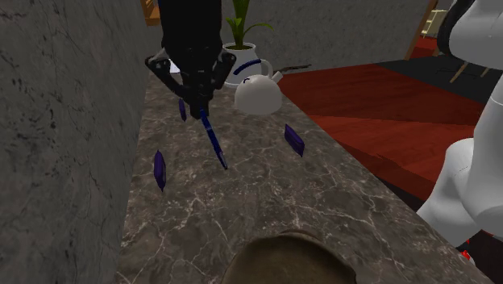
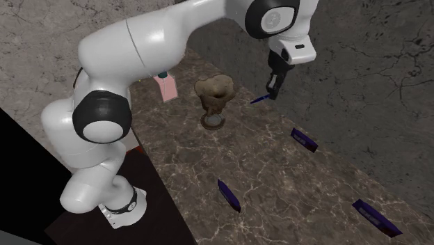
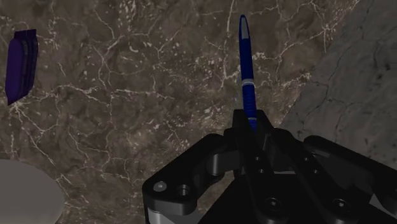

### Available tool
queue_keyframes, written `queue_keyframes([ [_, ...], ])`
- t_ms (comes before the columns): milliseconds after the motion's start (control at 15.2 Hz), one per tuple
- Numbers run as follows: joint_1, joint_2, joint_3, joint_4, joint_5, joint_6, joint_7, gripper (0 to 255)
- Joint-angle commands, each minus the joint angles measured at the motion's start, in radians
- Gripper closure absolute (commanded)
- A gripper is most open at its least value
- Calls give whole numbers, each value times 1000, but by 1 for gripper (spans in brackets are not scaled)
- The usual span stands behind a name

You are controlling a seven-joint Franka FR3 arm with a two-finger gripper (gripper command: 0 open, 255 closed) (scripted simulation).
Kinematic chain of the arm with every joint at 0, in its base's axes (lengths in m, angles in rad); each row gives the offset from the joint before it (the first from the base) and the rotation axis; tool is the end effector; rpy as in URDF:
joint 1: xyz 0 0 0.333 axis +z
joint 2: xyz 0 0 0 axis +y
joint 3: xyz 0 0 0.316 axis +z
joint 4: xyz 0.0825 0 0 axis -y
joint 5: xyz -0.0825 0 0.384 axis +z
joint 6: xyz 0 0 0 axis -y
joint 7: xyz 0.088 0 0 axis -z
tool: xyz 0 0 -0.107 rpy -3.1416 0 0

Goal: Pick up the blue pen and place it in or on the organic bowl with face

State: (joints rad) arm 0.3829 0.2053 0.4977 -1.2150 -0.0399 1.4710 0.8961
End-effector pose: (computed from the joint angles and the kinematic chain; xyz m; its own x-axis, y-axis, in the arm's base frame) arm 0.4137 0.4329 0.6749 0.9994 -0.0335 0.0010 -0.0333 -0.9950 -0.0943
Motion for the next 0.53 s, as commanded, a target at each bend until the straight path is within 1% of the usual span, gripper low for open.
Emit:
queue_keyframes([
  [0, 5, -56, 11, -65, 23, 16, 26, 255],
  [198, 23, -121, 31, -140, 50, 36, 71, 255],
  [462, 53, -191, 62, -214, 80, 52, 137, 255],
])
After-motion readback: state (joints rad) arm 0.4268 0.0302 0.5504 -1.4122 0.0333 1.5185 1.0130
